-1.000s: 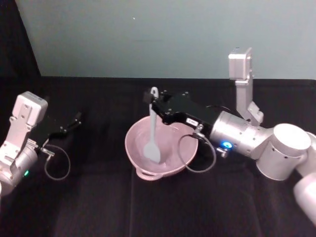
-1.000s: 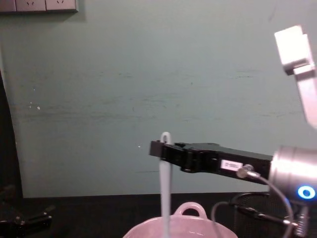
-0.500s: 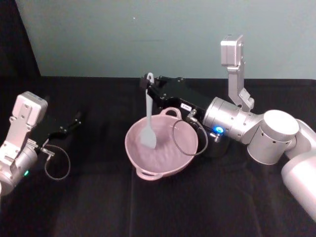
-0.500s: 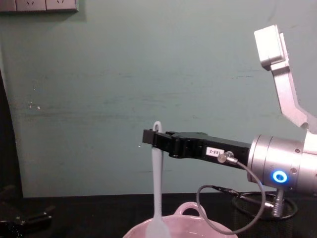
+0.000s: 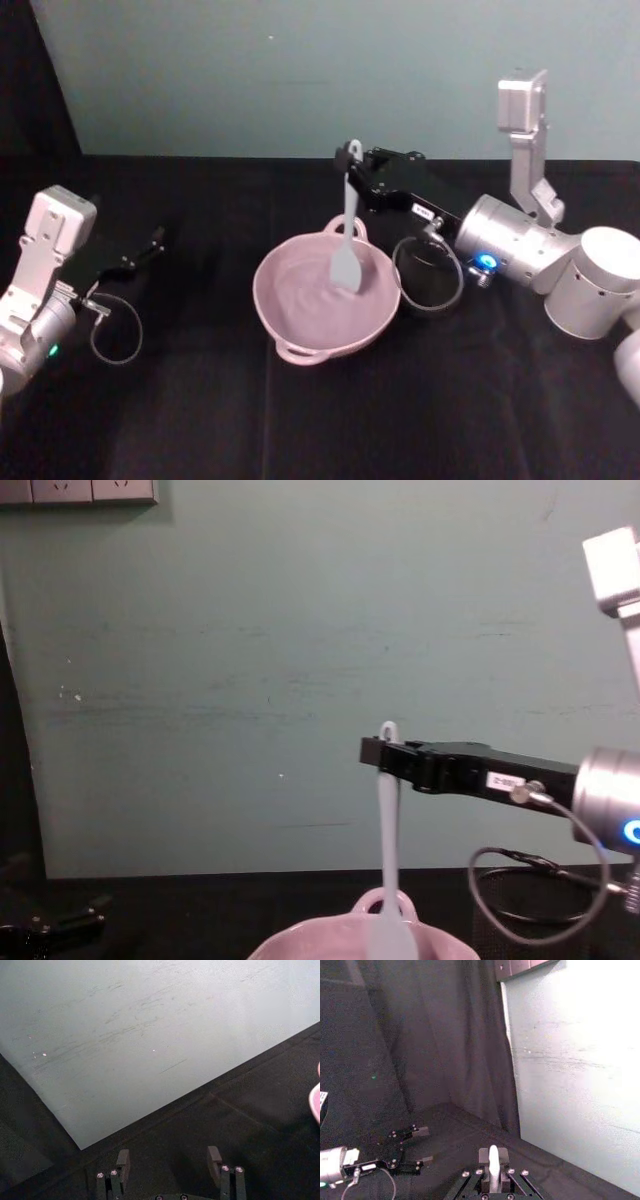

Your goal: Use the one hand to pick up the spoon and stir the clear water in the bowl.

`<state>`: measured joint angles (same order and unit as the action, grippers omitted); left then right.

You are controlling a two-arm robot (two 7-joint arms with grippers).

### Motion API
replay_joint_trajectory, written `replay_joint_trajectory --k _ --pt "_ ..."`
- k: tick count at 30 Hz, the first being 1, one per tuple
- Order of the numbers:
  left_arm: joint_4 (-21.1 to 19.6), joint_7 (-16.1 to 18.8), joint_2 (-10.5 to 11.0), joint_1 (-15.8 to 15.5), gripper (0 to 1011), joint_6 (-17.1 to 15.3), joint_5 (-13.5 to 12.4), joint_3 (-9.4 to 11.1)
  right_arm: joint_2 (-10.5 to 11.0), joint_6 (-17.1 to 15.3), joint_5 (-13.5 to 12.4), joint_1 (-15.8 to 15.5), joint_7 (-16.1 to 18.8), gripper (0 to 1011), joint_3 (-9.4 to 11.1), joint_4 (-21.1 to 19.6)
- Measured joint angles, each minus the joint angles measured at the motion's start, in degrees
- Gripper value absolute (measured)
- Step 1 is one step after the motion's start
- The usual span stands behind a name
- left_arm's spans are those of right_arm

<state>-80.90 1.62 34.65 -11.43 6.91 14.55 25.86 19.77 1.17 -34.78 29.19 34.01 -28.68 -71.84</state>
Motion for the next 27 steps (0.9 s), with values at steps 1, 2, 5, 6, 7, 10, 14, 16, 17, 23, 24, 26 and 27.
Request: replay_joint_trajectory --k 1,2,5,6,7,10,14,16,17,23,24,26,27 --pt "0.0 0.0 0.0 0.0 1011 0.0 0.0 0.0 0.33 -0.13 0.0 -0.39 -0.2 110 0.18 -0.57" --pt "0.0 0.0 0.0 0.0 1011 0.0 0.0 0.0 0.96 -0.42 -0.01 -1.21 -0.61 110 0.51 -1.75" --pt "0.0 0.0 0.0 0.0 1011 0.0 0.0 0.0 2.11 -0.81 -0.02 -2.9 -1.17 110 1.01 -4.11" --pt "0.0 0.0 0.0 0.0 1011 0.0 0.0 0.0 2.36 -0.88 -0.03 -3.35 -1.27 110 1.08 -4.66" --pt "0.0 0.0 0.0 0.0 1011 0.0 0.0 0.0 2.61 -0.93 -0.03 -3.86 -1.4 110 1.13 -5.27" --pt "0.0 0.0 0.0 0.0 1011 0.0 0.0 0.0 3.25 -1.1 -0.07 -5.55 -1.61 110 1.2 -7.22" --pt "0.0 0.0 0.0 0.0 1011 0.0 0.0 0.0 3.32 -1.07 -0.15 -6.74 -1.63 110 0.92 -8.56" --pt "0.0 0.0 0.0 0.0 1011 0.0 0.0 0.0 3.01 -0.85 -0.15 -6.98 -1.56 110 0.53 -8.75" --pt "0.0 0.0 0.0 0.0 1011 0.0 0.0 0.0 2.69 -0.67 -0.12 -6.98 -1.39 110 0.23 -8.76" --pt "0.0 0.0 0.0 0.0 1011 0.0 0.0 0.0 1.1 -0.21 0.15 -5.82 -0.31 110 -1.09 -7.62" --pt "0.0 0.0 0.0 0.0 1011 0.0 0.0 0.0 0.57 -0.12 0.25 -5.31 -0.03 110 -1.5 -7.0" --pt "0.0 0.0 0.0 0.0 1011 0.0 0.0 0.0 -0.26 0.06 0.36 -4.37 0.43 110 -1.99 -5.84" --pt "0.0 0.0 0.0 0.0 1011 0.0 0.0 0.0 -0.26 0.06 0.36 -4.37 0.43 110 -1.99 -5.84"
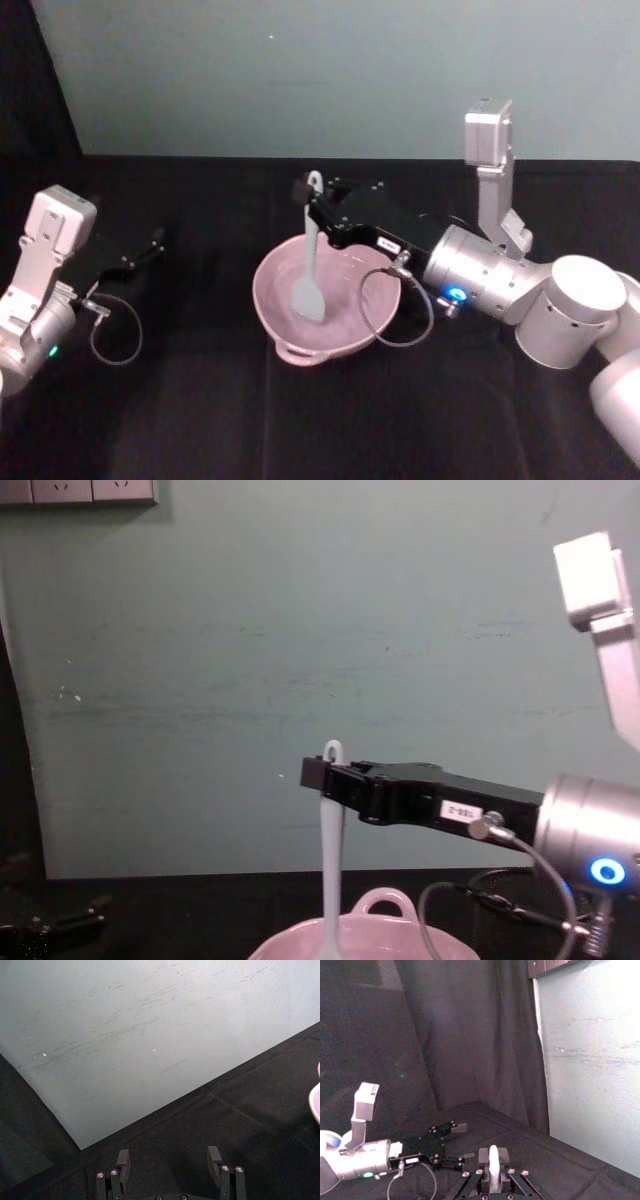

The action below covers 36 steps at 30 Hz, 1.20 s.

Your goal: Use the one hand to pick up the spoon and stir the clear water in the bowl.

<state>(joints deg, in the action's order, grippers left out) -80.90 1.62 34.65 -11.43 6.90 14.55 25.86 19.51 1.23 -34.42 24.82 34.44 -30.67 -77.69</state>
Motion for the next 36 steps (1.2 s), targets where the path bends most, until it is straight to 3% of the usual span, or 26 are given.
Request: replay_joint_trajectory --k 12,17,26,36 --pt "-0.01 0.0 0.0 0.0 1011 0.0 0.0 0.0 -4.26 2.51 0.07 5.82 1.99 110 -0.27 10.28" --pt "0.0 0.0 0.0 0.0 1011 0.0 0.0 0.0 -4.47 2.9 0.26 6.98 2.0 110 0.51 11.94" --pt "0.0 0.0 0.0 0.0 1011 0.0 0.0 0.0 -2.23 2.35 0.38 5.63 0.88 110 2.33 9.56" --pt "0.0 0.0 0.0 0.0 1011 0.0 0.0 0.0 1.82 -0.12 0.05 1.03 -1.0 110 3.93 2.97"
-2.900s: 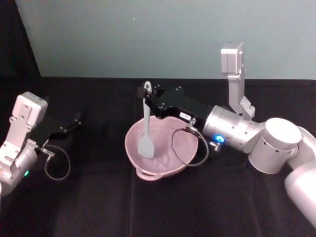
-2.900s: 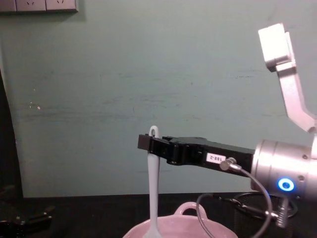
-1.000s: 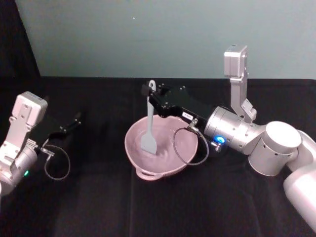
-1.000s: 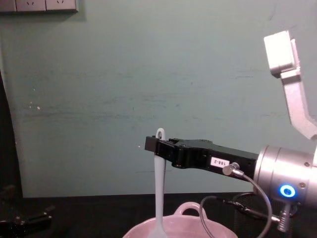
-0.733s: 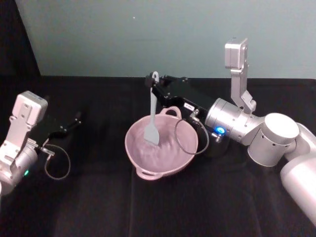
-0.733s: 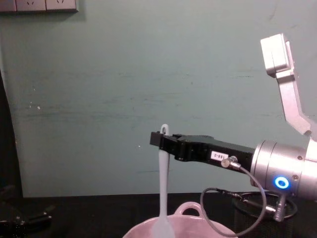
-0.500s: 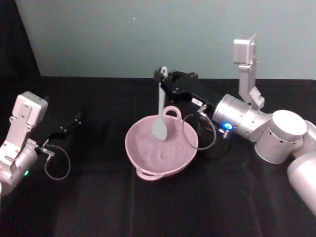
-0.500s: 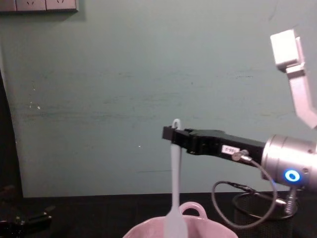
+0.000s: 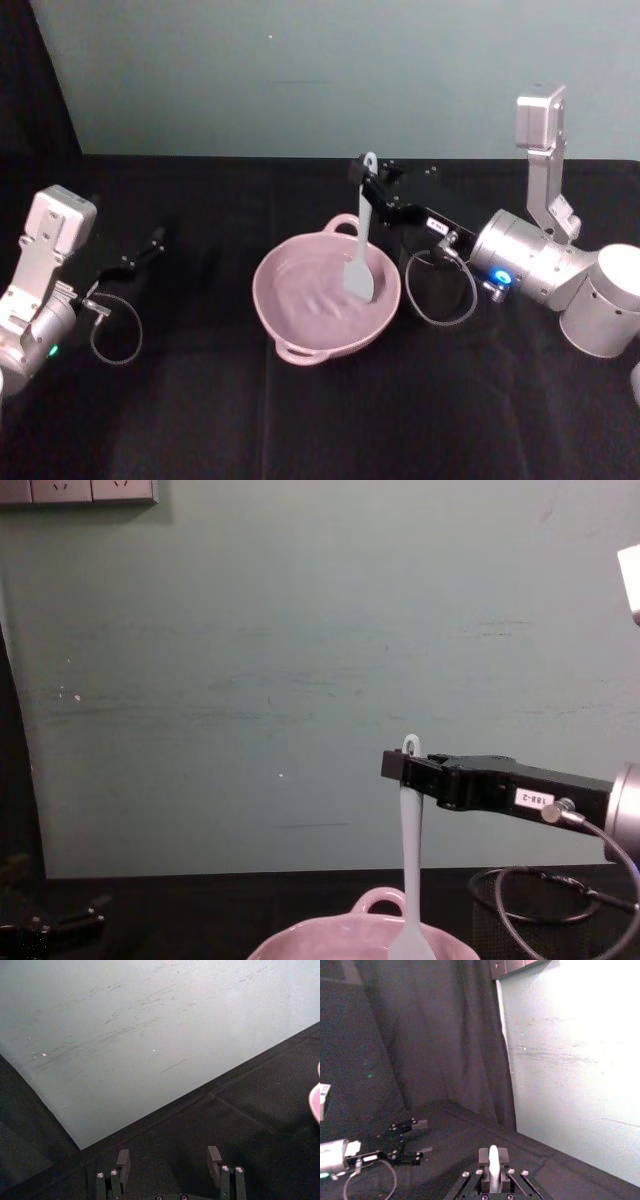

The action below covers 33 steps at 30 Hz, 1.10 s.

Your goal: Use the one hand to pick up the spoon and stir the clear water in the bowl.

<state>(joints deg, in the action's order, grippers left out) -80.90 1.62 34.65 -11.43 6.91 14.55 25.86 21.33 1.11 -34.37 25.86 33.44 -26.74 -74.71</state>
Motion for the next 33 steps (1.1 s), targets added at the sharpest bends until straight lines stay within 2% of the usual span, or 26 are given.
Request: replay_joint_trajectory --k 6,13,18,23,28,33 --pt "0.0 0.0 0.0 0.0 1011 0.0 0.0 0.0 0.89 -0.81 -0.15 -2.26 -0.31 110 -0.51 -3.64" --pt "0.0 0.0 0.0 0.0 1011 0.0 0.0 0.0 -0.26 -0.79 -0.08 -2.17 0.42 110 -2.27 -4.34" --pt "0.0 0.0 0.0 0.0 1011 0.0 0.0 0.0 -2.4 -0.31 0.05 -0.27 1.71 110 -4.06 -1.92" --pt "0.0 0.0 0.0 0.0 1011 0.0 0.0 0.0 -4.79 0.86 0.11 2.39 3.13 110 -5.12 2.36" --pt "0.0 0.0 0.0 0.0 1011 0.0 0.0 0.0 -6.53 2.03 0.06 5.3 4.4 110 -5.28 7.03" --pt "0.0 0.0 0.0 0.0 1011 0.0 0.0 0.0 -7.01 2.58 0.12 7.21 4.72 110 -4.85 9.81"
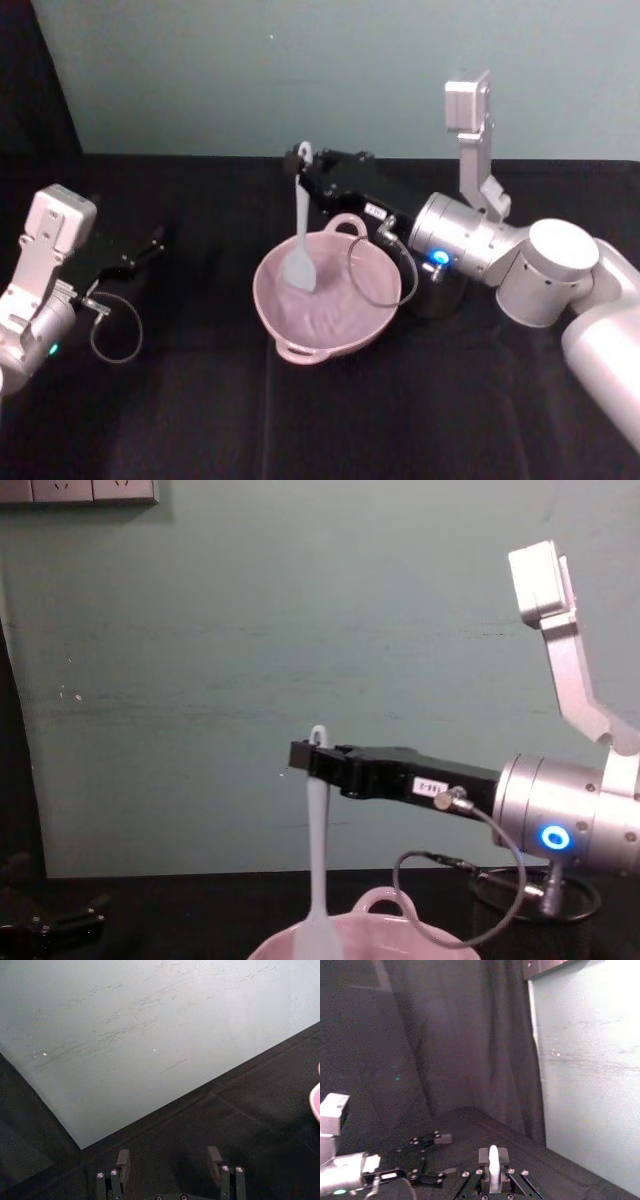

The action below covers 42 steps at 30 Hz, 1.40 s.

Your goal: Use the one hand to pick up the spoon and stir the clear water in the bowl.

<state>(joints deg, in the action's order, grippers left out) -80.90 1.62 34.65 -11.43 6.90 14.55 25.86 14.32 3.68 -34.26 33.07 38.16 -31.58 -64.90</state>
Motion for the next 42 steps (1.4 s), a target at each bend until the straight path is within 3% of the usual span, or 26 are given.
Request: replay_joint_trajectory --k 12,25,33,42 --pt "0.0 0.0 0.0 0.0 1011 0.0 0.0 0.0 2.28 -0.19 0.34 0.17 -0.99 110 2.29 0.04" --pt "0.0 0.0 0.0 0.0 1011 0.0 -0.01 0.0 7.04 -2.46 -0.22 -5.75 -2.92 110 4.1 -8.5" --pt "0.0 0.0 0.0 0.0 1011 0.0 0.0 0.0 7.2 -2.91 -2.07 -7.62 -1.66 110 3.35 -11.06" --pt "0.0 0.0 0.0 0.0 1011 0.0 0.0 0.0 4.96 -2.69 -2.34 -5.89 -0.29 110 0.78 -9.1"
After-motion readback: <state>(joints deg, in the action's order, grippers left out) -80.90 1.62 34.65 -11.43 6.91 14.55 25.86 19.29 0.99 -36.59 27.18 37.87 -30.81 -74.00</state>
